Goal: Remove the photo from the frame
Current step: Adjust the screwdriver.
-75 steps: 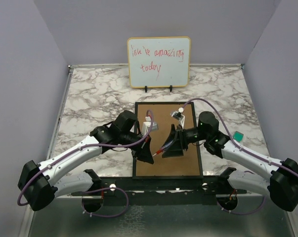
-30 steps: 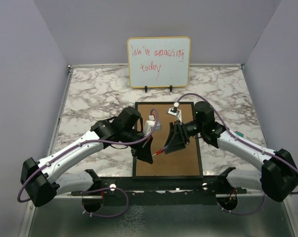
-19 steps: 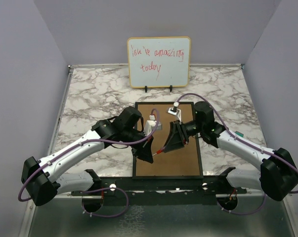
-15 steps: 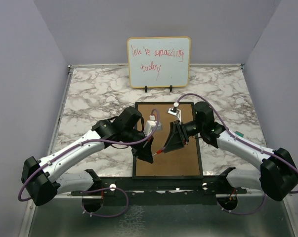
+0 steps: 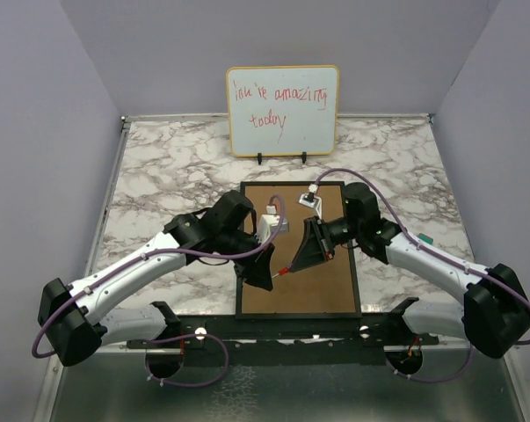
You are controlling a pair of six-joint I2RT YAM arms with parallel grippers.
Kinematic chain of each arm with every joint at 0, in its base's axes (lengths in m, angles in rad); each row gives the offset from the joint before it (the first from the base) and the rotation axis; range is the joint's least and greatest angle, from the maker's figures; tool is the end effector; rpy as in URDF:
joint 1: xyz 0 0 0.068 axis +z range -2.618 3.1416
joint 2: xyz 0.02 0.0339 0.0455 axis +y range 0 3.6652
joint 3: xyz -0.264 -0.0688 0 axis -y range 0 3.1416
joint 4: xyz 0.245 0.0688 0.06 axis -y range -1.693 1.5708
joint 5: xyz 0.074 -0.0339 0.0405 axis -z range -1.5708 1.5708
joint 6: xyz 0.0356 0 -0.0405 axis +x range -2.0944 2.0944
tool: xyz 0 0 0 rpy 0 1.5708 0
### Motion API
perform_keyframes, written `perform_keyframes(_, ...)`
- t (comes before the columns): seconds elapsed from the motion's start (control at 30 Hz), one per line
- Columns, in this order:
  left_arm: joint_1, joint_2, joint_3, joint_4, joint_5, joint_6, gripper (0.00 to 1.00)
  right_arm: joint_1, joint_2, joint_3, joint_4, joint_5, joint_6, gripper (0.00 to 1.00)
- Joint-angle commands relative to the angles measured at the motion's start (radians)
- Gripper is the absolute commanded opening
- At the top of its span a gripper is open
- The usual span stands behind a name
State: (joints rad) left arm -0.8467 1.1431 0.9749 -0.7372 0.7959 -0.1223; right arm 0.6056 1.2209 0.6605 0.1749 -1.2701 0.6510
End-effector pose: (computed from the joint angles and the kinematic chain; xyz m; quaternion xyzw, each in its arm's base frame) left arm 0.1288 -0.1840 0.2941 0.4271 0.7699 -0.4644 0.0958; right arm 0.1839 0.1687 0.2503 -0.3161 0.6751 0.6624 0.0746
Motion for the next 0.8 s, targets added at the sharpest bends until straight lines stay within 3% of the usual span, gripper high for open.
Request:
perform_keyframes(0.0,0.002,0.005,0.019,0.006,-0.150,0.001,0.37,0.009,-0.034,0.017,-0.131,0.077,-0.080,0.01)
perform_keyframes(0.07,0.011,-0.013,0.007,0.039,-0.233,-0.041,0.58,0.009,-0.046,0.021,-0.226,0.155,-0.111,0.00)
perform_keyframes(0.17,0.046,-0.059,-0.025,0.095,-0.378,-0.118,0.72,0.010,-0.055,0.012,-0.295,0.241,-0.127,0.00)
perform_keyframes(0.23,0.105,-0.094,-0.055,0.128,-0.483,-0.181,0.90,0.009,-0.059,0.000,-0.343,0.330,-0.124,0.01)
perform_keyframes(0.27,0.144,-0.107,-0.073,0.142,-0.531,-0.215,0.94,0.010,-0.056,-0.002,-0.371,0.385,-0.125,0.00)
perform_keyframes(0.37,0.263,-0.133,-0.151,0.167,-0.659,-0.346,0.94,0.015,-0.038,-0.012,-0.412,0.516,-0.091,0.00)
perform_keyframes(0.47,0.299,-0.134,-0.246,0.174,-0.767,-0.444,0.93,0.047,-0.030,-0.031,-0.395,0.634,-0.014,0.00)
perform_keyframes(0.67,0.299,-0.096,-0.333,0.230,-0.835,-0.583,0.89,0.120,-0.007,-0.043,-0.322,0.762,0.121,0.00)
perform_keyframes(0.77,0.299,-0.073,-0.393,0.308,-0.800,-0.632,0.87,0.156,0.029,-0.041,-0.288,0.800,0.164,0.01)
